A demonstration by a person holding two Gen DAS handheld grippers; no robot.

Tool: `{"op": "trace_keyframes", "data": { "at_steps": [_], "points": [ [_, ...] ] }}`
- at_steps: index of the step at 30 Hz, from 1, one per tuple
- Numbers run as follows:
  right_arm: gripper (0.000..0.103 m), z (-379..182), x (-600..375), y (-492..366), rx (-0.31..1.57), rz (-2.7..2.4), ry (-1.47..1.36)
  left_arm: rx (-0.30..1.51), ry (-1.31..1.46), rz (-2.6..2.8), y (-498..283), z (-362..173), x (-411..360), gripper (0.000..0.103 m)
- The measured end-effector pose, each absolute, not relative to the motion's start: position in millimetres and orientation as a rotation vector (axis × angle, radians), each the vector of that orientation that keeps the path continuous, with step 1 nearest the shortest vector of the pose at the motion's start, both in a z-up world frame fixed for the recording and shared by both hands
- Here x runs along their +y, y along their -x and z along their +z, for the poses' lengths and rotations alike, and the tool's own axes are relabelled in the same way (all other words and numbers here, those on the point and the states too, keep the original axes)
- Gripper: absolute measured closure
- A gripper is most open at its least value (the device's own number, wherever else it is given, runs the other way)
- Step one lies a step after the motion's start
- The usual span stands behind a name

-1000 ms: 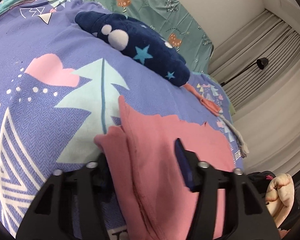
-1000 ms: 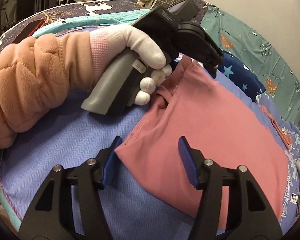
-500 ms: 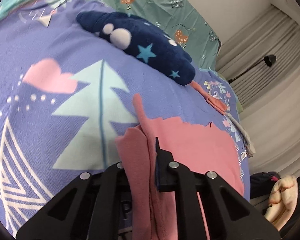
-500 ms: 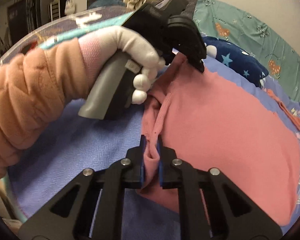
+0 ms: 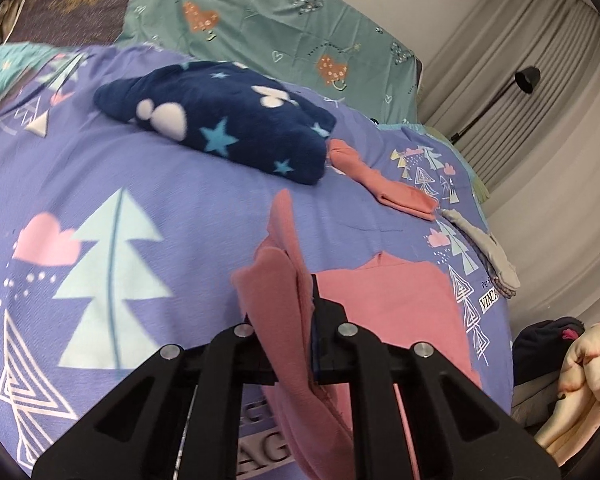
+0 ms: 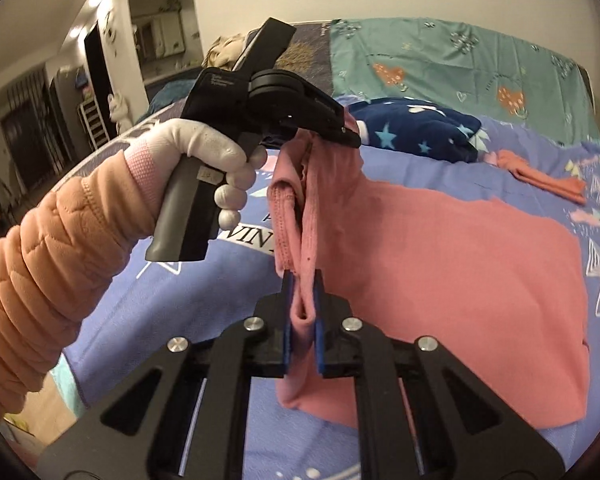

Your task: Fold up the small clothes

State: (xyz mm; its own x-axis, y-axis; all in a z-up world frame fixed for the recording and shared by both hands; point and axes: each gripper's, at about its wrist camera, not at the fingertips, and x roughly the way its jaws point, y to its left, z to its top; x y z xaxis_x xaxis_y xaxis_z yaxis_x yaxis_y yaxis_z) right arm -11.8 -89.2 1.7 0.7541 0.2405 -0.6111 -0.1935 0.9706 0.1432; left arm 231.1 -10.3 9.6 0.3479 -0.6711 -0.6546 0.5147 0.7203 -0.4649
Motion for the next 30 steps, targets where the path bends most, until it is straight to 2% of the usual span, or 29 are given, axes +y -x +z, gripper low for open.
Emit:
{"op": "trace_keyframes", "data": {
  "at_steps": [16, 24, 30],
  "points": [
    [0.096, -0.4, -221.5, 70.9, 0.610, 0.132, -0.277, 0.939, 0.033, -0.829, -188.9, 30.2, -168.8, 0.094],
    [0.096, -29.2, -301.2, 95.2, 0.645, 0.057, -0.441, 0.997, -0.098, -0.810, -168.2, 3.5, -265.5, 0.094],
    [0.097, -52.9, -333.8, 106.1, 0.686, 0.059, -0.574, 1.018, -0.208, -0.796, -154.9, -15.5, -308.2, 0.093]
  ]
}}
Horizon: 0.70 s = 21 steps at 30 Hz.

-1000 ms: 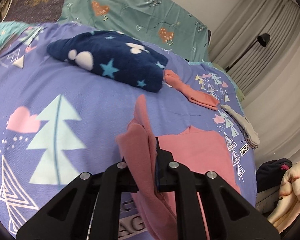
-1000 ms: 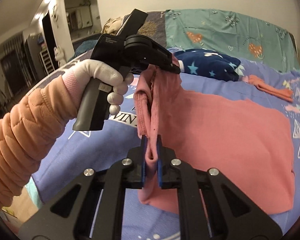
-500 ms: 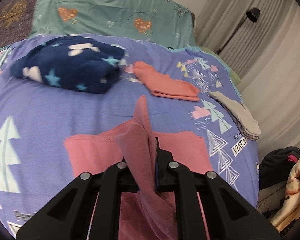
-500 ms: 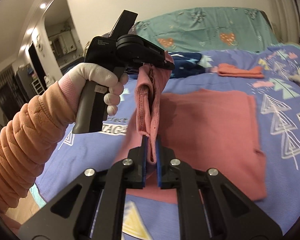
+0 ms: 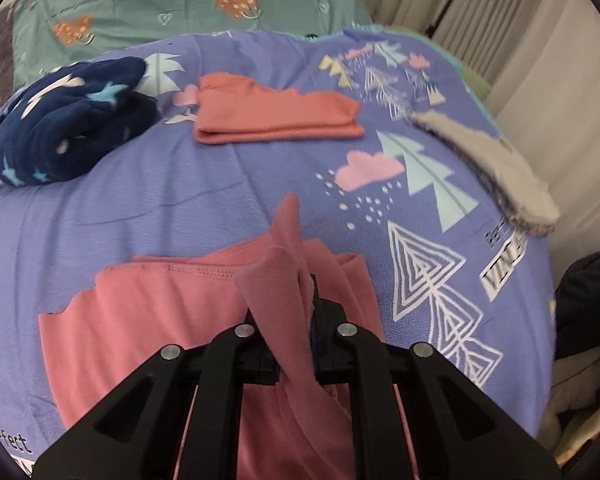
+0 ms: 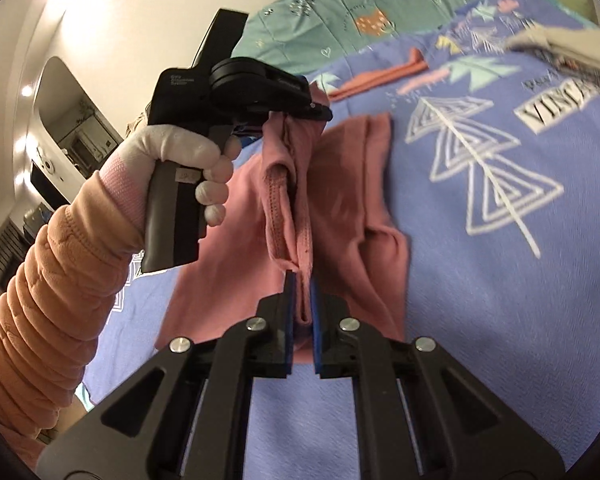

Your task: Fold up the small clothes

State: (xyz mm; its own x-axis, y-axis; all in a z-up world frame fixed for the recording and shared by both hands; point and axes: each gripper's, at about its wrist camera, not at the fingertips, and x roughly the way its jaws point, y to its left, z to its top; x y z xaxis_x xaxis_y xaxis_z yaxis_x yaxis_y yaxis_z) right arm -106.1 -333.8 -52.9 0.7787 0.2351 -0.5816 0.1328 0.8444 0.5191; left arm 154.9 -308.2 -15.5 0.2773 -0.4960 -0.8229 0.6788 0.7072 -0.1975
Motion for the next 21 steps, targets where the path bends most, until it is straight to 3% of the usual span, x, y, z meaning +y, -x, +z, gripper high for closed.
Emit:
{"op": "trace_keyframes", "data": {
  "at_steps": [6, 8, 11, 16, 21],
  "points": [
    [0.097, -59.2, -336.3, 109.7, 0.691, 0.074, -0.594, 0.996, -0.295, -0.784, -145.9, -20.9, -324.9, 0.090],
    [0.097, -62.3, -337.3, 109.4, 0.702, 0.075, -0.602, 0.991, -0.286, -0.799, -144.8, -16.3, -325.5, 0.075],
    [0.096, -69.1, -341.2, 107.4, 0.724, 0.076, -0.630, 0.924, -0.249, -0.825, -138.0, 3.9, -318.7, 0.065],
    [0.096, -76.1, -348.7, 107.8, 0.735, 0.088, -0.685, 0.718, -0.244, -0.834, -107.2, 44.7, -274.6, 0.051],
    [0.096, -78.0, -348.3, 107.3, 0.744, 0.088, -0.689, 0.739, -0.212, -0.814, -75.4, 31.2, -205.1, 0.046]
  ]
}}
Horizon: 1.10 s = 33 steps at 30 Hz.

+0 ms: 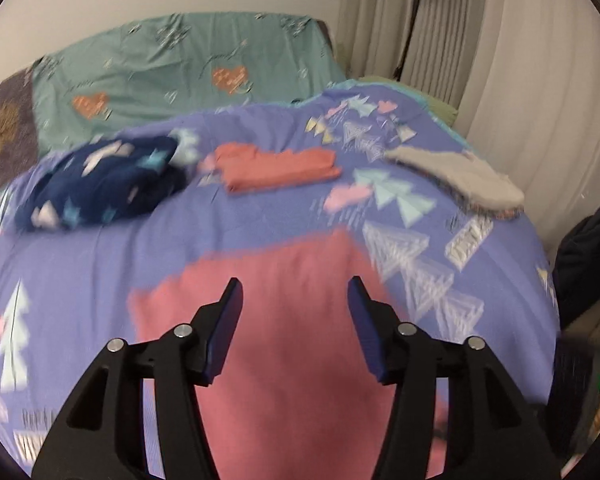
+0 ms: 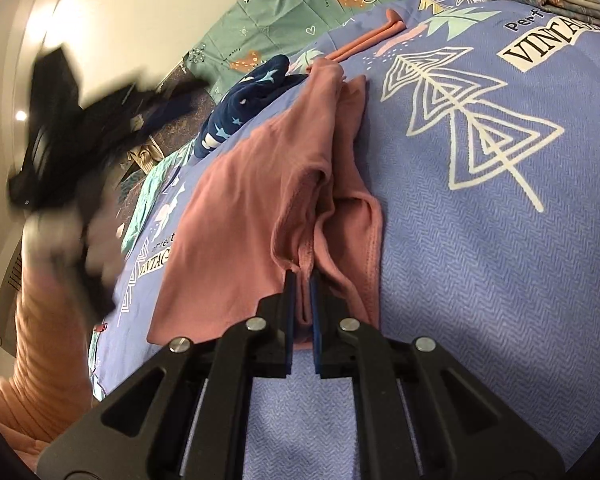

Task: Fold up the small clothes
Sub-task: 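Lay the folded pink garment down and open both grippers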

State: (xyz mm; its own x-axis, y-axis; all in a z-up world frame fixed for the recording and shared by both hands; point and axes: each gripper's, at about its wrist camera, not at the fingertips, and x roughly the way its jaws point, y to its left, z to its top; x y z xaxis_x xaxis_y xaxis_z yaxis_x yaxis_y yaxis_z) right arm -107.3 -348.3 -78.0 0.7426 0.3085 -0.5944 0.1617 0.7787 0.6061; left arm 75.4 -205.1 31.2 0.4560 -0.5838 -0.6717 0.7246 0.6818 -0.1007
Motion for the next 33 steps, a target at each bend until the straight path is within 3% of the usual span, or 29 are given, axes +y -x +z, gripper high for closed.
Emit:
{"op": "trace_keyframes", "data": {
  "at_steps": [8, 20, 25, 29, 31, 32, 33],
  "points": [
    [0.096, -78.3, -353.5, 90.1, 0.754, 0.074, -0.681, 0.756, -0.296, -0.795, 7.5, 2.3, -112.5, 0.041],
    [0.098, -31.4, -359.4, 110.6, 0.626, -0.035, -0.602, 0.782, -0.406, -0.746, 42.2, -39.9, -102.2, 0.038],
    [0.088, -67.6, -358.8, 100.2, 0.777, -0.074, -0.593, 0.785, -0.398, -0.752, 42.3, -43.8, -107.1, 0.038],
    [0.083, -64.2, -368.0, 109.3, 0.746, -0.093, -0.616, 0.790, -0.391, -0.734, 42.1, -42.9, -104.2, 0.038],
    [0.083, -53.4, -367.2, 112.4, 0.713, -0.092, -0.588, 0.799, -0.361, -0.732, 40.8, -38.5, -99.6, 0.043],
    [0.084, -47.3, -364.7, 113.5, 0.694, -0.071, -0.578, 0.799, -0.340, -0.740, 40.4, -34.7, -97.4, 0.055],
    [0.084, -40.6, -361.6, 113.3, 0.676, -0.038, -0.568, 0.799, -0.307, -0.764, 40.6, -28.4, -95.4, 0.060]
  ]
}}
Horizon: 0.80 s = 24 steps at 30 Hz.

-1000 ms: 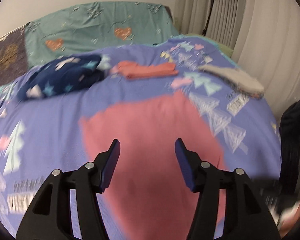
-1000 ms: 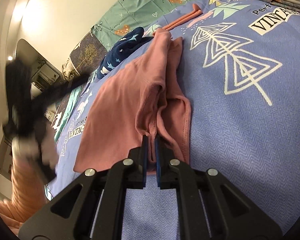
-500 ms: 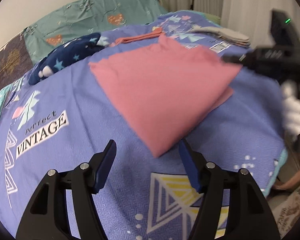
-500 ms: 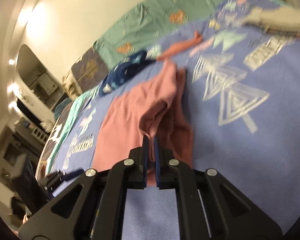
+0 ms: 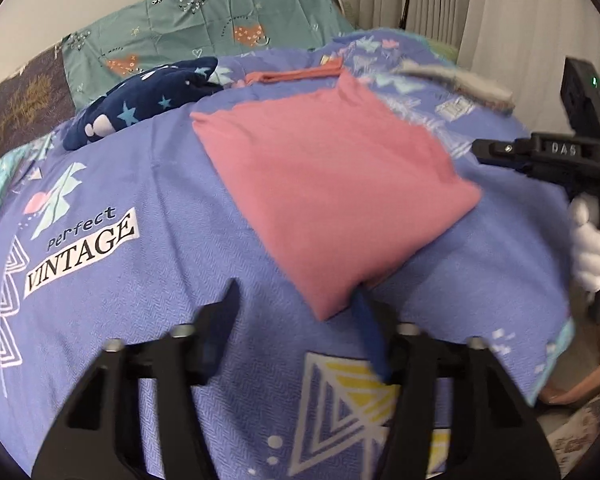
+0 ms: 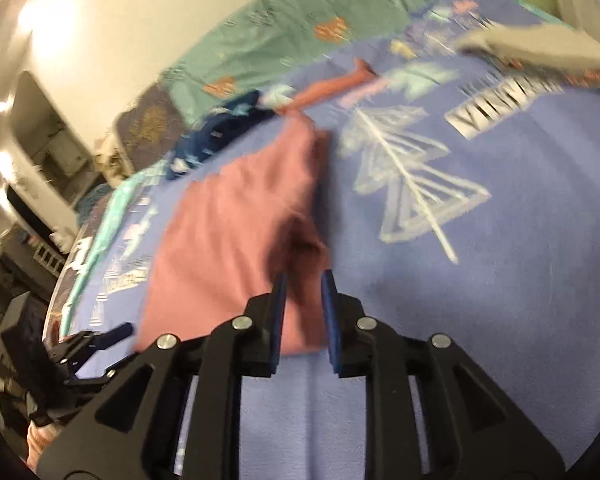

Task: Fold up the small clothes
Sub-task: 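Lay the folded pink garment down and open both grippers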

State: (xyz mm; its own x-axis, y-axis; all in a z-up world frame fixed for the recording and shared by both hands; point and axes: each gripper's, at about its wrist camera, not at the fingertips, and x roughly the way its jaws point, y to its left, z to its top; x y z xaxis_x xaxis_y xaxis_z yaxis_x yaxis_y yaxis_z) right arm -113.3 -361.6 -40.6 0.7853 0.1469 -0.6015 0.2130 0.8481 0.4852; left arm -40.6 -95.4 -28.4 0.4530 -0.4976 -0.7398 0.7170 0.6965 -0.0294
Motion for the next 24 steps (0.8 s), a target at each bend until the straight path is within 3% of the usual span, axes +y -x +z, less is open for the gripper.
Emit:
{"op": "trace_keyframes", "data": {
  "at_steps": [2, 7, 9, 15, 19, 24],
  "points": [
    [0.084, -30.4, -350.7, 107.9, 0.654, 0.046, -0.540, 0.783, -0.269, -0.795, 41.5, -18.8, -94.7, 0.069],
    [0.084, -41.8, -331.7, 81.5, 0.722, 0.073, -0.461, 0.764, -0.288, -0.832, 37.6, -18.1, -115.0, 0.069],
    [0.092, -62.9, -336.4, 70.4, 0.813, -0.062, -0.417, 0.806, -0.315, -0.815, 33.6, -32.0, -122.3, 0.069],
    [0.087, -69.9, -341.3, 76.4, 0.817, -0.106, -0.393, 0.820, -0.395, -0.788, 42.7, -46.3, -116.2, 0.059],
    [0.085, -69.0, -336.7, 76.5, 0.814, -0.123, -0.348, 0.818, -0.451, -0.753, 48.6, -42.7, -103.9, 0.058],
    [0.079, -68.8, -335.6, 76.5, 0.810, -0.133, -0.350, 0.775, -0.272, -0.801, 40.6, -8.6, -84.4, 0.058]
  ]
}}
